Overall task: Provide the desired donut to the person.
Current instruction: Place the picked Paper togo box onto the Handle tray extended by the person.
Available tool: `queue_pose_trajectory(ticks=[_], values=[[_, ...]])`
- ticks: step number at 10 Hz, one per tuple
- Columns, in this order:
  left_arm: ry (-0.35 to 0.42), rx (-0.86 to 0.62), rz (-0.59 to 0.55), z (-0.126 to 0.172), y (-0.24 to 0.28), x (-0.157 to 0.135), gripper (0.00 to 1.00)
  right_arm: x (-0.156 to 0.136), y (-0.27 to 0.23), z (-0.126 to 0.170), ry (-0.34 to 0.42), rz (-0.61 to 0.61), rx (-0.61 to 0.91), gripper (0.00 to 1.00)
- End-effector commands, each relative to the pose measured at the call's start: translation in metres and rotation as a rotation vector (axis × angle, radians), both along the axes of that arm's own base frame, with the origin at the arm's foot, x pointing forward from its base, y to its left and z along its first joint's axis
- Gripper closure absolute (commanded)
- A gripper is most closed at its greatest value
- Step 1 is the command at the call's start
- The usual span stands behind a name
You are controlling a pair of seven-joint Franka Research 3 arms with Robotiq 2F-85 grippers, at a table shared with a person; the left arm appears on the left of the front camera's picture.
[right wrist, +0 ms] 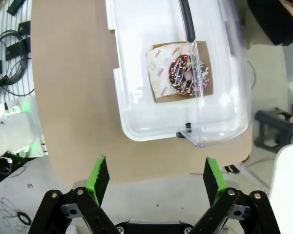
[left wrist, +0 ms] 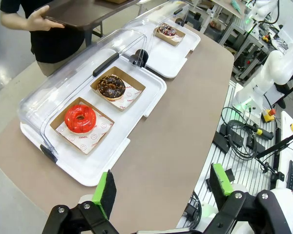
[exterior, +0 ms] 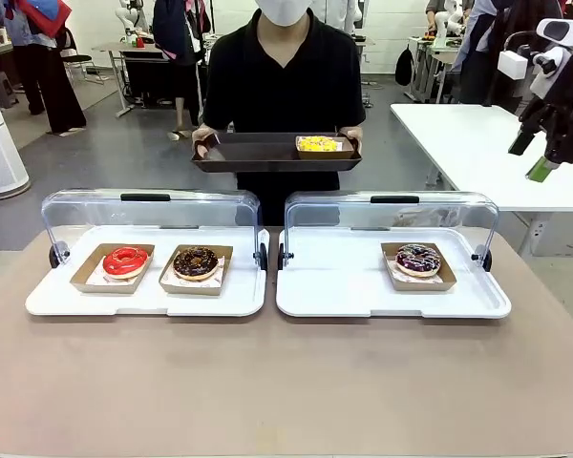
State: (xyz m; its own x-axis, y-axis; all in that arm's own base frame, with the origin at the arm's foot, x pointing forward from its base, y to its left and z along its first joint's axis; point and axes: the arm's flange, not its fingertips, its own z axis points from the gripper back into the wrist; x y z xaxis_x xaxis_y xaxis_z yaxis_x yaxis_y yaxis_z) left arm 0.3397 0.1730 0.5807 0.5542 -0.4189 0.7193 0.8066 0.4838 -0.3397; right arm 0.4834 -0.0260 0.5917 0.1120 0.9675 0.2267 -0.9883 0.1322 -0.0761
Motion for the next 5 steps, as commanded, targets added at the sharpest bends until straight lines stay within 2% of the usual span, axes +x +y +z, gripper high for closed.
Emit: queue_pose_trajectory(ticks=[1,3,4,5], values=[[-0.006,-0.004,-0.003,0.001,0.0,-0.001,0.0,0.004,-0.002,0.002,0.01,0.008,0.016,0.0],[-0.006,-0.004,-0.003,0.001,0.0,-0.001,0.0,0.0,0.0,0.0,0.001,-0.001,0.0,0.0],[-0.006,-0.004,-0.003,0.001,0.0,-0.001,0.0,0.004,-0.017,-0.004,0.081,0.016,0.123,0.0],[-0.006,-0.004,-0.003,0.001,0.0,-0.001,0.0,0.005,-0.039,-0.008,0.119,0.012,0.224,0.0]])
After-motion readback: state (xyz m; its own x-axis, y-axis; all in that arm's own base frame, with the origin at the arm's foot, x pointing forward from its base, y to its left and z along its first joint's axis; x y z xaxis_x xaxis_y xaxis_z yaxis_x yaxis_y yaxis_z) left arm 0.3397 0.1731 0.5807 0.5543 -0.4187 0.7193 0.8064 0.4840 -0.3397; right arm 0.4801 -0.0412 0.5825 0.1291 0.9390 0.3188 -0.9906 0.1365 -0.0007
